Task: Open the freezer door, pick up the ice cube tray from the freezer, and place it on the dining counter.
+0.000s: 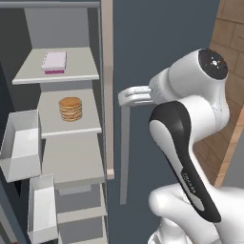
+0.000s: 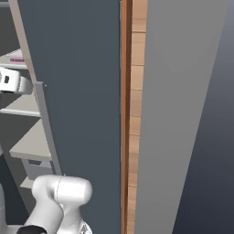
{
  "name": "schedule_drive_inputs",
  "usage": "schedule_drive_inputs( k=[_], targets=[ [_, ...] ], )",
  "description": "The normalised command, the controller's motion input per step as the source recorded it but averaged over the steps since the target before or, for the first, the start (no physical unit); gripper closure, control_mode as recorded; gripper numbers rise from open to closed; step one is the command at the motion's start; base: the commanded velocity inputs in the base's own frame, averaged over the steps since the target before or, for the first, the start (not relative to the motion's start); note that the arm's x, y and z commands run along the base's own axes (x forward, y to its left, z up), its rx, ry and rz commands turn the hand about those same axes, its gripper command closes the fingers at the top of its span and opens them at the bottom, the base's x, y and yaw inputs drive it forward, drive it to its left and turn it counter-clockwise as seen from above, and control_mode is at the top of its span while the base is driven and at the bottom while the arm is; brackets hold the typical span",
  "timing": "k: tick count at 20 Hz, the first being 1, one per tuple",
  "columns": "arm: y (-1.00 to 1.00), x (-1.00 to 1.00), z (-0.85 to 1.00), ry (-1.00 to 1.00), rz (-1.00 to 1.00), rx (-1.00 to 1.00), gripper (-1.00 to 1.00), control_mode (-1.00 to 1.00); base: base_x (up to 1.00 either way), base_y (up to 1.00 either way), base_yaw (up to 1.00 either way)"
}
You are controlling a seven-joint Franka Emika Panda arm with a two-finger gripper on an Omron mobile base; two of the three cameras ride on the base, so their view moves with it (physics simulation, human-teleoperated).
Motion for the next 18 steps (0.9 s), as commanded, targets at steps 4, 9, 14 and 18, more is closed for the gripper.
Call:
schedule_drive_inputs(
  k=[4,9,14,18],
  targets=[
    [-0.20,-0.01,0.00,-0.02,-0.02,0.00,-1.00,-1.00,0.00,0.00,0.00],
    [0.00,0.00,0.00,0.01,0.00,-0.03,-1.00,-1.00,0.00,0.00,0.00],
    [0.00,-0.14,0.00,0.00,0.00,-0.01,-1.00,-1.00,0.00,0.00,0.00],
    [0.00,0.00,0.00,0.00,0.00,0.00,-1.00,1.00,-0.45,0.11,0.00]
  ],
)
